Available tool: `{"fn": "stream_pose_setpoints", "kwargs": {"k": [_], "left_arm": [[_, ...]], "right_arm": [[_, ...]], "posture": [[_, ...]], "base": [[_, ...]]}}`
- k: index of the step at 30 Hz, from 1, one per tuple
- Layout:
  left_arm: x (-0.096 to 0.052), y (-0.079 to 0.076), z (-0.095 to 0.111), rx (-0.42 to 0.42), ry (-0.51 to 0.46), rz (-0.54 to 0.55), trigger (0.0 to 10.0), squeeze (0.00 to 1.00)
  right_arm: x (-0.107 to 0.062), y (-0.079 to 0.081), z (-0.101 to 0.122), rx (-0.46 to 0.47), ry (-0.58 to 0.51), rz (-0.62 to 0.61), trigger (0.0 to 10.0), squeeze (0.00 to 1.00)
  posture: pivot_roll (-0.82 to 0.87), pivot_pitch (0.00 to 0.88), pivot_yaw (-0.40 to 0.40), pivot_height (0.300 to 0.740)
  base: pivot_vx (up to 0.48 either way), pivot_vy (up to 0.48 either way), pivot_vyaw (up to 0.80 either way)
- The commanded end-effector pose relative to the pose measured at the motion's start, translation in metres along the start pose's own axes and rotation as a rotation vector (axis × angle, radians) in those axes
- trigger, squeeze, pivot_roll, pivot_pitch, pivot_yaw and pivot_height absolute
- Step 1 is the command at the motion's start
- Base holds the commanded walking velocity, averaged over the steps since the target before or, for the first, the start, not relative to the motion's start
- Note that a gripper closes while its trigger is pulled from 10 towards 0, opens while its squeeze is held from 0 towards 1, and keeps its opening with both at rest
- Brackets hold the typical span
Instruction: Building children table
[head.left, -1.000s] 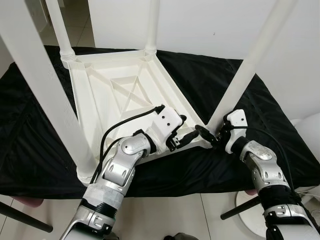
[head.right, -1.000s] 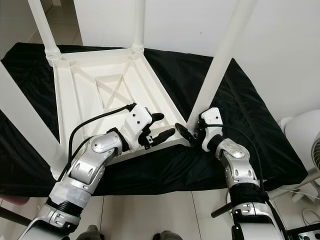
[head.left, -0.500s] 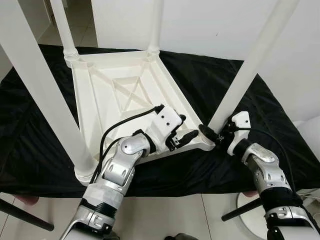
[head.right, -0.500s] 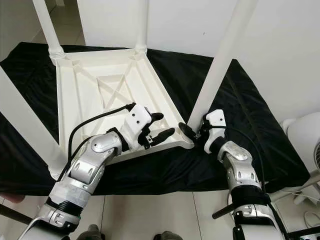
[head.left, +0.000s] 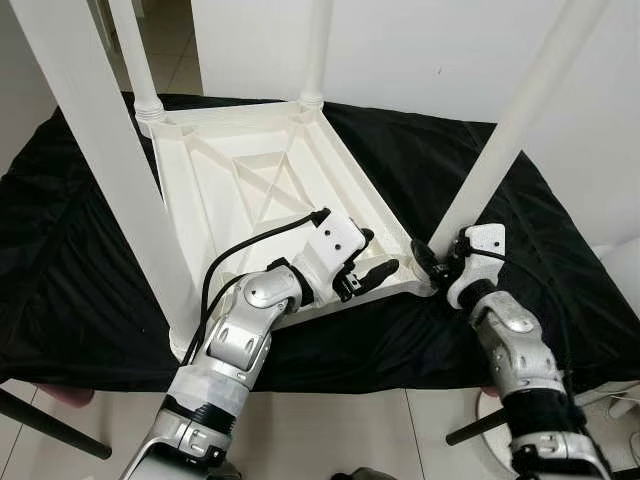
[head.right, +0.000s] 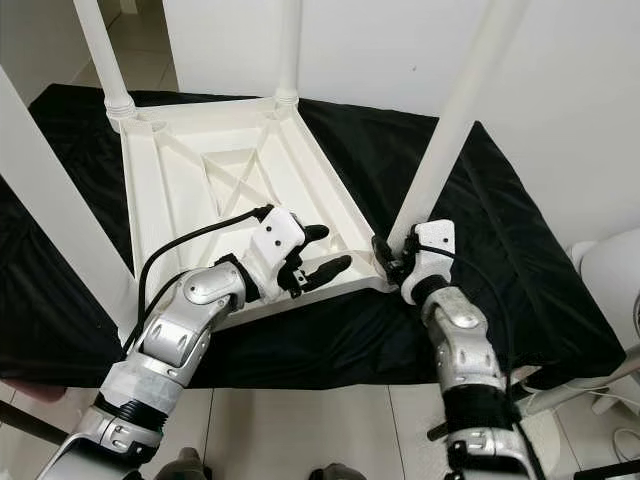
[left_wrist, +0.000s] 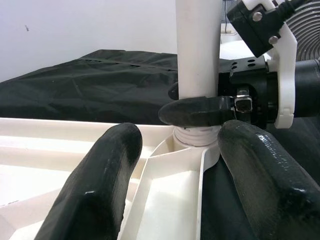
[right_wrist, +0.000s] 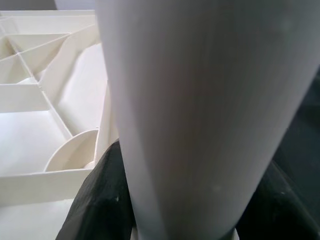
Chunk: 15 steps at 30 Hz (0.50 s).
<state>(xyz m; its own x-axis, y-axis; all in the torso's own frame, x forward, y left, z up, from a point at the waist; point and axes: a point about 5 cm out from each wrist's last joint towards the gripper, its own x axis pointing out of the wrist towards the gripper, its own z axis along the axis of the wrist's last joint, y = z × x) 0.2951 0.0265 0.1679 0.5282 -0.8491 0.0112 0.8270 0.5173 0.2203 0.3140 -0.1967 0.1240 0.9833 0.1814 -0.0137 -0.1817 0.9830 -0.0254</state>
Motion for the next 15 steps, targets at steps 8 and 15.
{"fn": "stream_pose_setpoints", "kwargs": {"k": [8, 15], "left_arm": [[0.002, -0.001, -0.003, -0.005, 0.01, 0.034, 10.0, 0.0], [0.002, 0.0, -0.003, -0.005, 0.009, 0.031, 10.0, 0.0]], "right_arm": [[-0.023, -0.009, -0.012, 0.07, 0.045, -0.53, 10.0, 0.0], [-0.025, 0.03, -0.021, 0.096, 0.082, -0.592, 10.0, 0.0]], "posture": [[0.02, 0.0, -0.049, 0.74], [0.02, 0.0, -0.044, 0.74]], "base": [[0.0, 0.0, 0.0], [0.0, 0.0, 0.0]]}}
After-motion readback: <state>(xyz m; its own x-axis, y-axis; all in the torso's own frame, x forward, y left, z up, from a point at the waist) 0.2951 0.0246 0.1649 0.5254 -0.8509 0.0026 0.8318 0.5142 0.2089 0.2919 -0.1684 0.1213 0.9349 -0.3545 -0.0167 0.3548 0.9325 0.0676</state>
